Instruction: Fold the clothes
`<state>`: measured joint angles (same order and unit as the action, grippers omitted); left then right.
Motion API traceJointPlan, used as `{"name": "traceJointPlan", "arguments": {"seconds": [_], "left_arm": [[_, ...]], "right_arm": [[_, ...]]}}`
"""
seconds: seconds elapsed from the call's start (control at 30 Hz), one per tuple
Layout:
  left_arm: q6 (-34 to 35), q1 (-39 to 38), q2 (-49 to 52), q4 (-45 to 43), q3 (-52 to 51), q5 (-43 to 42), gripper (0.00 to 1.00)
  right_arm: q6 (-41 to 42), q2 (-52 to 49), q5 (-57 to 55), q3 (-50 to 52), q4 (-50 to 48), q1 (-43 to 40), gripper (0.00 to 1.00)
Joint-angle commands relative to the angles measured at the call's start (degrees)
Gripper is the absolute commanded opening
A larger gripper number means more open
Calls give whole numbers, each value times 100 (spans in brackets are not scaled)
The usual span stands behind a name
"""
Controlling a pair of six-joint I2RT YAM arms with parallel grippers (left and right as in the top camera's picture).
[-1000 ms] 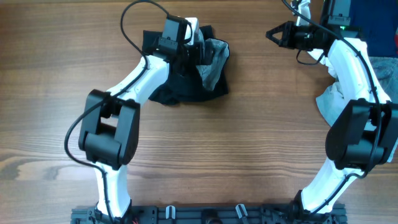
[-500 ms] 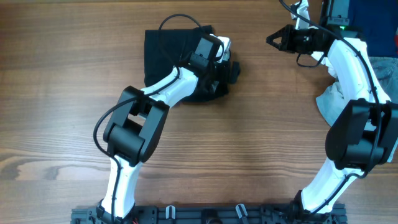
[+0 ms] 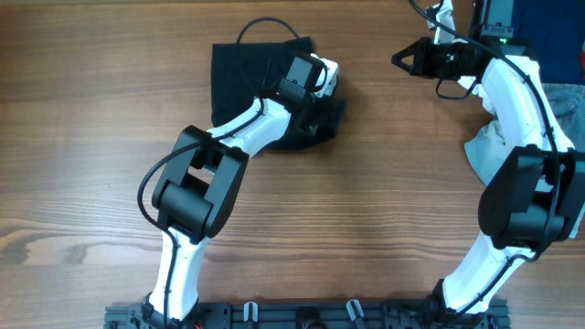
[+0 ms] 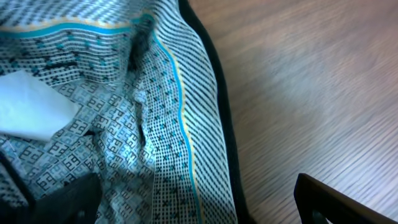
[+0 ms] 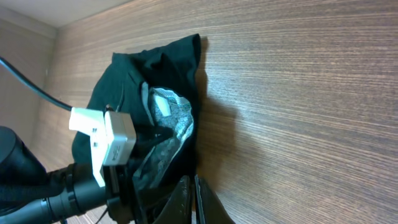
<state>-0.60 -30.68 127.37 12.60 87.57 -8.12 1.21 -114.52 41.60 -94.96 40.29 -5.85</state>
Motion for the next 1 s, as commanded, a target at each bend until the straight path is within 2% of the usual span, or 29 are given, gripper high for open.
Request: {"name": "traceJointPlan", "arguments": {"seconds": [0.0, 0.27, 0.4, 0.53, 0.67, 0.8, 0.97], "left_arm": [[-911, -20, -721, 35, 85, 352, 100], [-975, 4, -1803, 575, 85, 509, 100], [-977, 61, -2218, 927, 85, 1084, 100], [-970, 345, -2168, 1342, 79, 1502, 100], [-1060, 787, -1729, 1611, 79, 1156, 100], [-2175, 1045, -1150, 1725, 79, 61, 100], [-2916, 1047, -688, 1749, 79, -369, 100]], "right_arm": [[-129, 37, -251, 15, 4, -28, 4], [-127, 37, -308, 15, 4, -35, 4], [-125, 37, -306, 15, 7, -35, 4], [-125, 37, -306, 15, 7, -35, 5], [-125, 37, -304, 15, 7, -35, 4], [-127, 37, -306, 15, 7, -35, 5], [-125, 37, -306, 15, 0, -35, 5]]}}
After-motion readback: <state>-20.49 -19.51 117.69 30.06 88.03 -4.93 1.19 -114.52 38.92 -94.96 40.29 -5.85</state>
